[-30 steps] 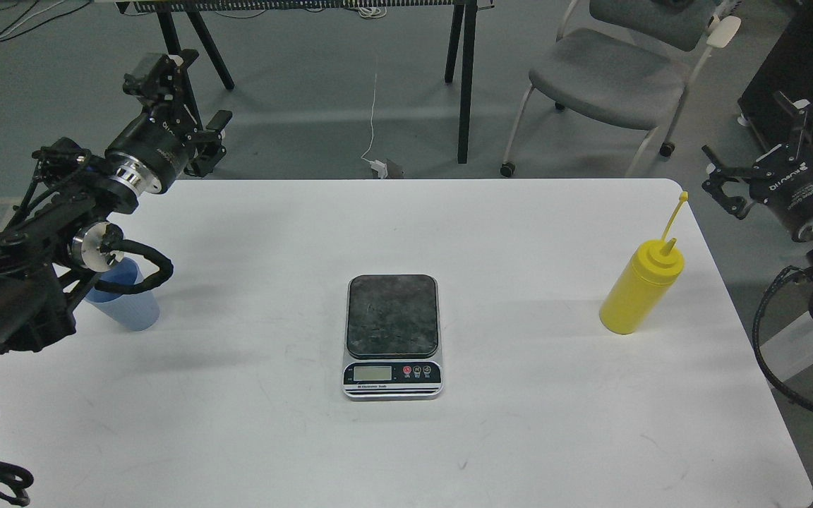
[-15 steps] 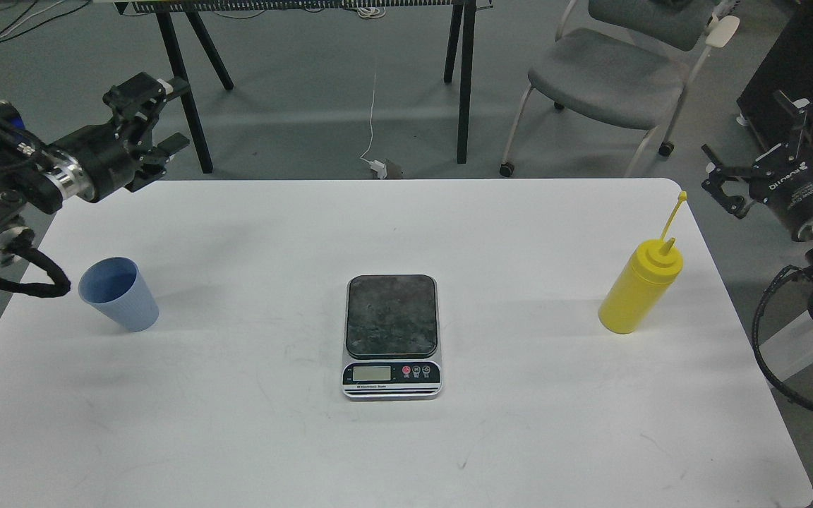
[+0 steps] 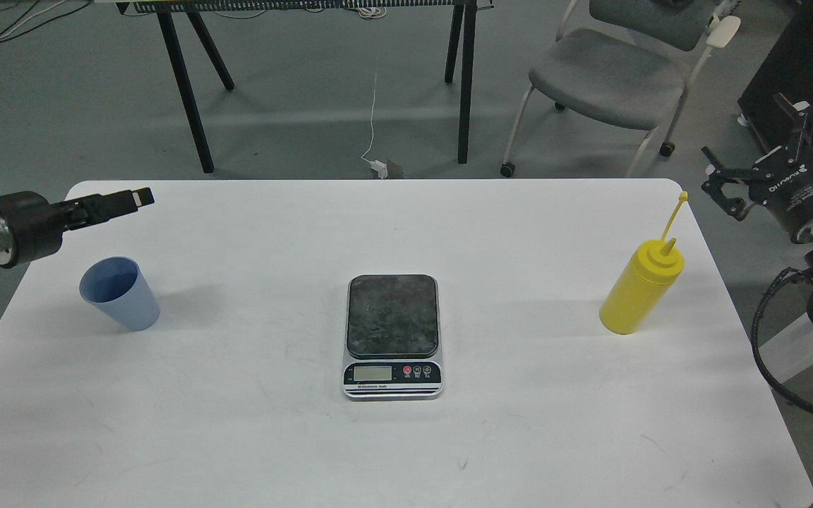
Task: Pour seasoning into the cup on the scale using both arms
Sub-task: 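Grasp the blue cup with the left gripper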
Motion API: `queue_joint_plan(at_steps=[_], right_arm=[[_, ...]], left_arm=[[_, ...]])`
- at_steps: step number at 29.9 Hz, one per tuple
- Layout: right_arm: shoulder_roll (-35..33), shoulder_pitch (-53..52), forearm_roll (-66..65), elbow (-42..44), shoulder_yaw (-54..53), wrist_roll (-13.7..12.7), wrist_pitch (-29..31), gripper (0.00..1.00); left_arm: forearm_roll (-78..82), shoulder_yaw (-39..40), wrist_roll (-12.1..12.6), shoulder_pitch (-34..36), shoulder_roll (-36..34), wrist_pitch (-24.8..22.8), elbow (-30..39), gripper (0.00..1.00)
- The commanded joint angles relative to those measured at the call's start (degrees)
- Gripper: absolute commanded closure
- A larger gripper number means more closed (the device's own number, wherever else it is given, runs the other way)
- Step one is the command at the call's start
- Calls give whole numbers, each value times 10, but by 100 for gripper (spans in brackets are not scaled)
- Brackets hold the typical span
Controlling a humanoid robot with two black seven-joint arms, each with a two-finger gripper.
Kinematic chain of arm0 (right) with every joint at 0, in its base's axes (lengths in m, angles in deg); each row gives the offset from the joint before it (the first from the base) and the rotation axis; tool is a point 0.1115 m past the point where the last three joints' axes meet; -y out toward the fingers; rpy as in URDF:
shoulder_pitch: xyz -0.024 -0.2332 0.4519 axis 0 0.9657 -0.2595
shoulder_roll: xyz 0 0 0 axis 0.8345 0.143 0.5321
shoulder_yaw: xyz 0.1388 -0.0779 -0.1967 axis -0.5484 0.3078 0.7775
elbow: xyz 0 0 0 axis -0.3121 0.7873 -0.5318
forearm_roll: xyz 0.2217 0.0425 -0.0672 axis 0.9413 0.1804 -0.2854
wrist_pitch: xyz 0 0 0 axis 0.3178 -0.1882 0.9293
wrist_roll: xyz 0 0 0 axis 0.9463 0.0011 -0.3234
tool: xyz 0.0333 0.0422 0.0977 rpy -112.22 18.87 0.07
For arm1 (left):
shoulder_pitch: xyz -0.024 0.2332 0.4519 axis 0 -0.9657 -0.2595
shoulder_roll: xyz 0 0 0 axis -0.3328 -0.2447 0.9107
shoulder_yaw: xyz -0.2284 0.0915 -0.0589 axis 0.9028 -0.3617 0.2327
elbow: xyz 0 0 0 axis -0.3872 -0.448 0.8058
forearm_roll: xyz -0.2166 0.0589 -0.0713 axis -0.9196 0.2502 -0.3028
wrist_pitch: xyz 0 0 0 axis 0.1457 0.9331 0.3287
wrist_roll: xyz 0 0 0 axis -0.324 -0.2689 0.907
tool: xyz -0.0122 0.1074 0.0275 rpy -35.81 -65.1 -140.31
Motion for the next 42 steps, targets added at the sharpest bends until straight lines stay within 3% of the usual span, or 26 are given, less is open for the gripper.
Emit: queue_joint_plan(at_steps=[1,7,14,33,38,42], right_arm=[[0,0,0,0,-1,0,0,0],[1,1,0,0,-1,1,0,0],[4,1,0,0,-1,1,0,0],[4,1,0,0,-2,1,0,0],[5,2,0,1,-2,1,0,0],[6,3,0,0,-1,2,0,0]], left_arm=[[13,-7,0,-25,4,27,-28,1],[30,-50,0,-51,45,87,-117,1],[43,-76,0,-52,72,101,-174,1],[42,-87,0,-71,98,106,-193,5],[44,-94,0,-74,100,107,-196,37],[51,-157,0,-74,98,131,-198,76]])
